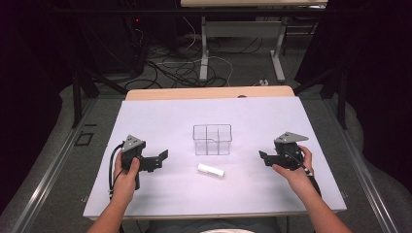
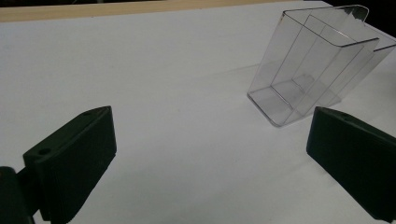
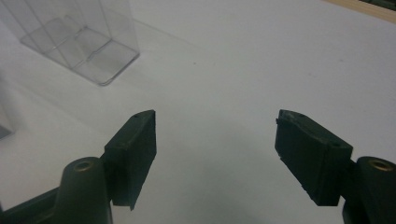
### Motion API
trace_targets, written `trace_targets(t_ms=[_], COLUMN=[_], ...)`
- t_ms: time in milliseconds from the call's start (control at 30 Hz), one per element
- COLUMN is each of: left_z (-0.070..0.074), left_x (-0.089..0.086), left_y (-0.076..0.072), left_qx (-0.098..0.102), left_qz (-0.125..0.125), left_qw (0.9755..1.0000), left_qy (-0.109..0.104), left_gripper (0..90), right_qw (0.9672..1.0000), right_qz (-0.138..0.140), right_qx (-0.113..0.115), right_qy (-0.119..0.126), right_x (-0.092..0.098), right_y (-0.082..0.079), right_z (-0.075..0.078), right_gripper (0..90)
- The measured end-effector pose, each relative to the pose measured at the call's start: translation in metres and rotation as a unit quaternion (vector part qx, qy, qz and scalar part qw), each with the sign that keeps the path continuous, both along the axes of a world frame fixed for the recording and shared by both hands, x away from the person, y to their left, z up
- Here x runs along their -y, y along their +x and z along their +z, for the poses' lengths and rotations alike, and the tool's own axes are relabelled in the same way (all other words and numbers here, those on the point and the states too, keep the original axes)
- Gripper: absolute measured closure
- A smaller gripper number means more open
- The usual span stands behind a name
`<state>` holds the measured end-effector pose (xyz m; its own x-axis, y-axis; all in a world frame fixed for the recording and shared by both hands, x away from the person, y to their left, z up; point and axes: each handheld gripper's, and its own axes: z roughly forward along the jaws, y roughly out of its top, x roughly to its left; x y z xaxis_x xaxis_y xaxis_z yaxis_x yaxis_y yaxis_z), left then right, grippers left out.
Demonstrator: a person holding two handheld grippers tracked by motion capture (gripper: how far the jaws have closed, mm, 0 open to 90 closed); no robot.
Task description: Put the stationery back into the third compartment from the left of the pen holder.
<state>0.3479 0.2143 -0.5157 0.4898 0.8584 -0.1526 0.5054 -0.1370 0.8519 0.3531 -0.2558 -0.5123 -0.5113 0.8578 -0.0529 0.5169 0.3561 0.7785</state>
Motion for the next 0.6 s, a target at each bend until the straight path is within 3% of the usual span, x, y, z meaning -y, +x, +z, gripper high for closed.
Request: trace_targets(t_ms=[167,367,433,500,600], left_z=[0.0,-0.001,0.0,0.0,-0.001], left_x=[-0.002,-0.005,-0.005,-0.006,-0.008], left_y=[-0.001,-0.001,-0.001,-0.001,-0.001], left_qx=[0.0,-0.001,0.001,0.001,-0.001], left_qz=[0.004,0.004,0.005,0.007,0.008], left_qw=[1.0,1.0,1.0,1.0,1.0], left_qy=[0.003,0.003,-0.001,-0.001,-0.001], left_gripper=[1.5,1.5,1.5,1.5,1.5], right_qw=[0.9984,0.9962,0.9947,0.991,0.9902], right_qz=[0.041,0.062,0.076,0.103,0.108], right_qx=[-0.027,-0.042,-0.049,-0.05,-0.058], right_qy=[-0.027,-0.043,-0.048,-0.069,-0.066], right_x=[-0.016,-0.027,-0.033,-0.039,-0.048], right_y=[0.005,0.01,0.012,0.014,0.015], right_z=[0.002,0.009,0.013,0.018,0.023], right_gripper=[29.2,30.3,30.3,30.3,32.3])
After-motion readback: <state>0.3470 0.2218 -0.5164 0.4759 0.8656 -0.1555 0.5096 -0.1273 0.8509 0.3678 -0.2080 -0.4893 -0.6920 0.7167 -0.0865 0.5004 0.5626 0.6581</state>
